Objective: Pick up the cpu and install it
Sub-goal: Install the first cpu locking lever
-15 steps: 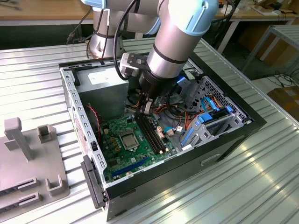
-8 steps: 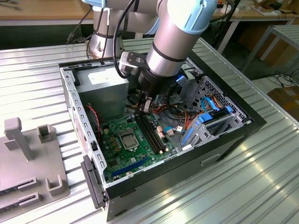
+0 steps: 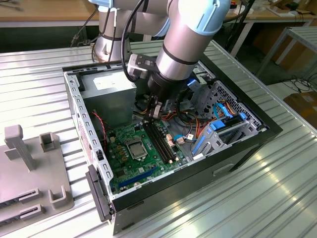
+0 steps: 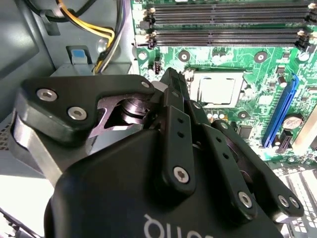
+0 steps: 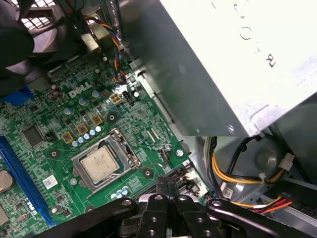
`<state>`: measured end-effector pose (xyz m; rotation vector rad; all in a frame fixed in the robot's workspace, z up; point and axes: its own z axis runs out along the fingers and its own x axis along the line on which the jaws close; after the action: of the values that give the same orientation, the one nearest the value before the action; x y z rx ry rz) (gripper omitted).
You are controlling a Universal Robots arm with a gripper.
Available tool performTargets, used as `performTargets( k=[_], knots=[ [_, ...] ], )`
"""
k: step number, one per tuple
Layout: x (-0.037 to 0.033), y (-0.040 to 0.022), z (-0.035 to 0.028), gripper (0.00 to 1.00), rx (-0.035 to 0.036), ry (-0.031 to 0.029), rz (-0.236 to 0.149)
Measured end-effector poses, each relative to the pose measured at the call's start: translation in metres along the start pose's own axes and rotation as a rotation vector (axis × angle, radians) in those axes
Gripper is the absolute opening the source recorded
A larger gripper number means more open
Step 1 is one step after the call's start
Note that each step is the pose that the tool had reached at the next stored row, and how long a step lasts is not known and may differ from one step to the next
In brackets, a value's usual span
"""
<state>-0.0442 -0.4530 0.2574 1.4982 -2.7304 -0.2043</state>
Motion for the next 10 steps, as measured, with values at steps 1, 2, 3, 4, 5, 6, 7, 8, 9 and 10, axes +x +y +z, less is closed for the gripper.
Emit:
performTargets(
  k=[1,2,3,4,5,6,7,8,9,10],
  knots=[
    [-0.0008,0.0001,0.0002,0.11,0.0000,0.0001,0.000],
    [-0.0017,0.0005,0.0008,0.11,-0.0003,-0.0005,0.000],
    [-0.0019,0.0006,0.0011,0.11,-0.0015,-0.0022,0.000],
    [-0.0019,0.0006,0.0011,0.11,-0.0019,-0.0029,0.000],
    [-0.0019,0.0006,0.0011,0.11,-0.0019,-0.0029,0.000],
    [-0.0019,0.0006,0.0011,0.11,-0.0019,-0.0030,0.000],
    [-0.0019,0.0006,0.0012,0.11,-0.0021,-0.0032,0.000],
    [-0.0019,0.0006,0.0011,0.11,-0.0022,-0.0033,0.000],
    [-0.0019,0.0007,0.0011,0.11,-0.0022,-0.0034,0.000],
    [-0.0019,0.0006,0.0011,0.11,-0.0023,-0.0034,0.000]
  ],
)
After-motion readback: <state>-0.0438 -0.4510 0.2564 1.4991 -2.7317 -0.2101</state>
